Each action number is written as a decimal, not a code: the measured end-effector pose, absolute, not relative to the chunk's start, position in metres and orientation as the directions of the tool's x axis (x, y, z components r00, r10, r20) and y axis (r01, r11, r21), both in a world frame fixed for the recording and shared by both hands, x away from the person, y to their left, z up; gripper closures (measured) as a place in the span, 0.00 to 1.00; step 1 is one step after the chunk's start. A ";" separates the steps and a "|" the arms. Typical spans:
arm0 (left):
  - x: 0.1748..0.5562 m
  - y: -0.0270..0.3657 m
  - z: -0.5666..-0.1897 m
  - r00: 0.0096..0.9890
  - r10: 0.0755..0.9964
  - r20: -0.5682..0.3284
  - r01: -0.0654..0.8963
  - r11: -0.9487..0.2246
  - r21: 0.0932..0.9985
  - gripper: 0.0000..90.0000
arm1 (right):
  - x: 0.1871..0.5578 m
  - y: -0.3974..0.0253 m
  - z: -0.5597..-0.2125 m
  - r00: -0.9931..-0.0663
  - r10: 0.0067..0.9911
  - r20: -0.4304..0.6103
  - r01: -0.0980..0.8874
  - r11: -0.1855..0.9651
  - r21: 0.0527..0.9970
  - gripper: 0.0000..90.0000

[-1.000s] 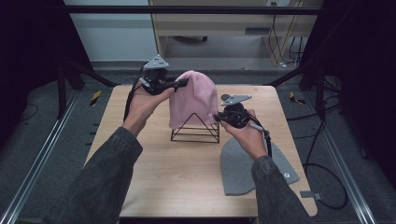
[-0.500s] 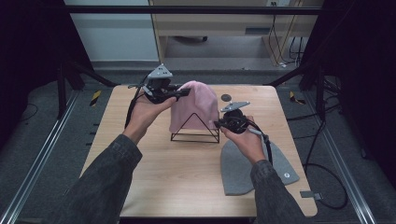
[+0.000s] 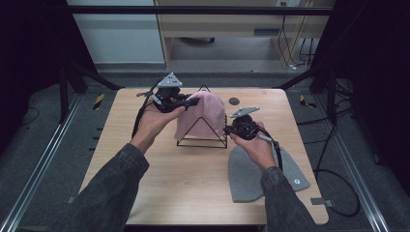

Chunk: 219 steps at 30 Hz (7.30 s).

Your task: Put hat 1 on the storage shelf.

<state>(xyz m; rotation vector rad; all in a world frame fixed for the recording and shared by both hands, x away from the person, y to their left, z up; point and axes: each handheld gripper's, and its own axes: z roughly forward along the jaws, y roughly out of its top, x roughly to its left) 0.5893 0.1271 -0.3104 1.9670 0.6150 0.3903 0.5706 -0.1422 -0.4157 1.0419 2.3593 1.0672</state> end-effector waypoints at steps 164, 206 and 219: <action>0.469 0.262 -0.453 0.712 0.702 -0.027 0.451 -0.426 0.784 0.12 | 0.460 -0.104 -0.277 -0.860 0.505 -0.075 0.161 0.407 0.899 0.96; 0.480 0.250 -0.419 0.758 0.652 -0.021 0.359 -0.390 0.848 0.30 | 0.474 -0.012 -0.251 -0.902 0.418 -0.110 0.103 0.456 0.884 0.96; 0.502 0.236 -0.411 0.789 0.614 -0.031 0.332 -0.384 0.862 0.66 | 0.477 -0.014 -0.260 -0.898 0.428 -0.100 0.125 0.467 0.875 0.96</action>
